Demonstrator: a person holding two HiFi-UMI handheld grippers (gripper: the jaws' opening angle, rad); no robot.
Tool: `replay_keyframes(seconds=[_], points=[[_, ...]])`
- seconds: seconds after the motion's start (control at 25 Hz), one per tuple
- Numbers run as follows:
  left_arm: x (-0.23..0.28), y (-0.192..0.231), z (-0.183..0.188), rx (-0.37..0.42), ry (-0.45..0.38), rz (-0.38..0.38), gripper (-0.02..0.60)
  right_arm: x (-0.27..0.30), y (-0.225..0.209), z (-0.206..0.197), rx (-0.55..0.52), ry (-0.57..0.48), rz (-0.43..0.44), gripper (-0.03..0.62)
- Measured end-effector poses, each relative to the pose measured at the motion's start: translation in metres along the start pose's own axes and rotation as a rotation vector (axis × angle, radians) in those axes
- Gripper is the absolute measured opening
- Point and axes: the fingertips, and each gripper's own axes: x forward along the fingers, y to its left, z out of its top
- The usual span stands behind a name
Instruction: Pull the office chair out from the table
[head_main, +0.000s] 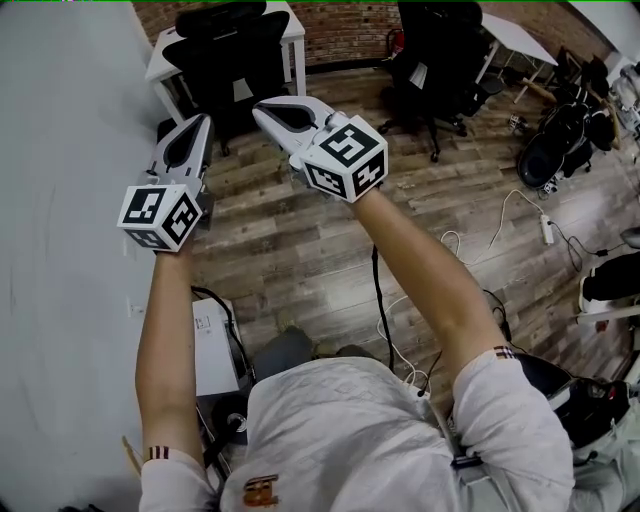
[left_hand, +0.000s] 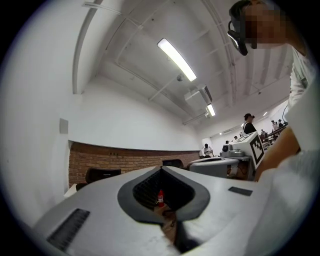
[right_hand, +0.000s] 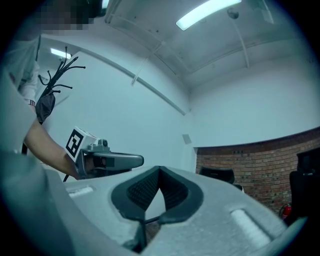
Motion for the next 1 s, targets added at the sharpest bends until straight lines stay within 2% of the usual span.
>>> replay_keyframes(seconds=[0.2,0.52,0.88,1.0], points=[[0.022,0.034,-0.008,0.003,-0.014,0.003,0.0,0.031,-0.025,-0.008,-0.012,0.003,-0.003,0.002],[0.071,0.126,-0.027,-0.004,-0.037,0.006,0.0,0.119,-0.079,-0.028,-0.039,0.033,-0.001,0.002],[0.121,0.221,-0.051,0.003,-0.016,-0.029,0.0,0.203,-0.14,-0.046,-0.046,0.046,-0.038,0.002],[0.14,0.244,-0.053,0.018,-0.01,-0.03,0.0,0.218,-0.164,-0.053,-0.086,0.075,-0.058,0.002]])
